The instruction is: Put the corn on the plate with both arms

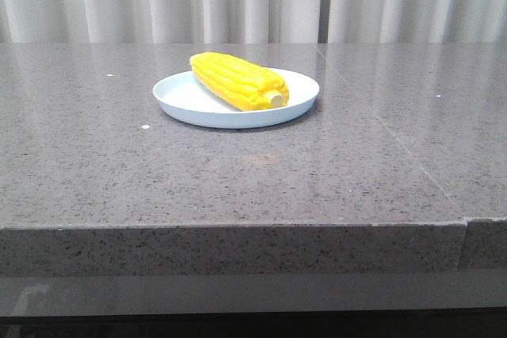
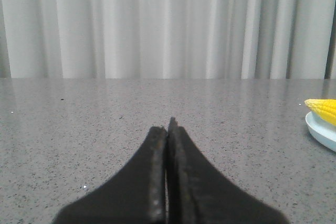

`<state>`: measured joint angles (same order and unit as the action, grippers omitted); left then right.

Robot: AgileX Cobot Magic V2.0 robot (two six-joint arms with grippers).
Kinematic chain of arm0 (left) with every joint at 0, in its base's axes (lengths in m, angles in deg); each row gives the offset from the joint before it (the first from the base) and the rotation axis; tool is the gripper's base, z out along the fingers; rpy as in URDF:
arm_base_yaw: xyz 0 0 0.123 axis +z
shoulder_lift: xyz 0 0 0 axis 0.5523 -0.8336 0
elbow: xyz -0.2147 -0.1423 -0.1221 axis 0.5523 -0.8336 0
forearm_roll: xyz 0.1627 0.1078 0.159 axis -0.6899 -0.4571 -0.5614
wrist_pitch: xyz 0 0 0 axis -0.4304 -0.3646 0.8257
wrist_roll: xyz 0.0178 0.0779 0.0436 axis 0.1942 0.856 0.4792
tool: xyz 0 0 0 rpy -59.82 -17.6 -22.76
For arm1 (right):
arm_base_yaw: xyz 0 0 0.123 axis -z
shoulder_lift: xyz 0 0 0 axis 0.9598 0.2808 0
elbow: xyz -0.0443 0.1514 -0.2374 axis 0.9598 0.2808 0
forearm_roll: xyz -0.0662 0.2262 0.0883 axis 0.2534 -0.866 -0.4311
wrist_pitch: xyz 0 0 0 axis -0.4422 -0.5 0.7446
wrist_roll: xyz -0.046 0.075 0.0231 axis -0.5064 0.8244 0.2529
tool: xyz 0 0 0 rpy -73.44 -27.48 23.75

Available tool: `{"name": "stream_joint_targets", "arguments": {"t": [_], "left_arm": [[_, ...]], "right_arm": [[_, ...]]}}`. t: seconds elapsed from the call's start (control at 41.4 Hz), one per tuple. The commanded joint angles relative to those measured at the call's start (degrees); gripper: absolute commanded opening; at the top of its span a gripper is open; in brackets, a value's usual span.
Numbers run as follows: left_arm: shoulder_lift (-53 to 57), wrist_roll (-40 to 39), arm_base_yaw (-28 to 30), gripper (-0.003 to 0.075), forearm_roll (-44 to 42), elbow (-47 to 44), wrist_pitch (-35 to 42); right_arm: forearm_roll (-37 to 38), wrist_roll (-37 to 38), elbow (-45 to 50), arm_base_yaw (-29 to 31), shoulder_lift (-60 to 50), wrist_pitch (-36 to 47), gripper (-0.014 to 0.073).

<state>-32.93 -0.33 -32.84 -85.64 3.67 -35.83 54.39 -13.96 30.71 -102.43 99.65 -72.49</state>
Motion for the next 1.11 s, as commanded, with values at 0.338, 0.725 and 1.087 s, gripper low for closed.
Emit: {"name": "stream_joint_targets", "arguments": {"t": [0.338, 0.725, 1.087], "left_arm": [[1.1, 0.7, 0.0, -0.0020, -0.1, -0.1, 4.6], [1.1, 0.7, 0.0, -0.0020, -0.1, -0.1, 4.6], [1.1, 0.7, 0.0, -0.0020, -0.1, -0.1, 4.6]], "right_arm": [[0.4, -0.4, -1.3, 0.3, 0.2, 3.8, -0.0068], [0.4, -0.4, -1.3, 0.3, 0.2, 3.8, -0.0068], [0.8, -0.6, 14.2, 11.4, -12.0, 21.4, -0.0068]]}}
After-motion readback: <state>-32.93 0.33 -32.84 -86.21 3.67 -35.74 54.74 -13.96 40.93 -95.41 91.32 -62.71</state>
